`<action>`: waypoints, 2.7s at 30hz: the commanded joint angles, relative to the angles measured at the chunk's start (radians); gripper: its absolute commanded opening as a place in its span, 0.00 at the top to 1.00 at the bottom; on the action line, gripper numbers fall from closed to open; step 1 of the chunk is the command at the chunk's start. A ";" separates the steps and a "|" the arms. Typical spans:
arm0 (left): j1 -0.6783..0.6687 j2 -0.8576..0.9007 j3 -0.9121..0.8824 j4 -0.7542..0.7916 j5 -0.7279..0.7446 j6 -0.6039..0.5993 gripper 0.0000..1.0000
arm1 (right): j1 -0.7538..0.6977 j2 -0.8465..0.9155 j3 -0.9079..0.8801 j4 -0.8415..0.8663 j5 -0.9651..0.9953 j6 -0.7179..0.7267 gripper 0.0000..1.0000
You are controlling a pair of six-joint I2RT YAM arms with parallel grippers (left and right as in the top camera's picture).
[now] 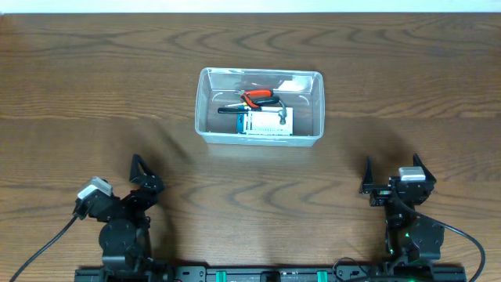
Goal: Pack container
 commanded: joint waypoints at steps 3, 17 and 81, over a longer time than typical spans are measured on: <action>0.003 -0.010 -0.054 0.023 0.013 -0.035 0.02 | -0.002 -0.007 -0.005 0.000 -0.006 -0.011 0.01; 0.003 -0.014 -0.143 0.098 0.013 -0.042 0.02 | -0.002 -0.007 -0.005 -0.001 -0.006 -0.011 0.01; 0.003 -0.033 -0.158 0.102 0.241 0.632 0.02 | -0.002 -0.007 -0.005 -0.001 -0.006 -0.011 0.01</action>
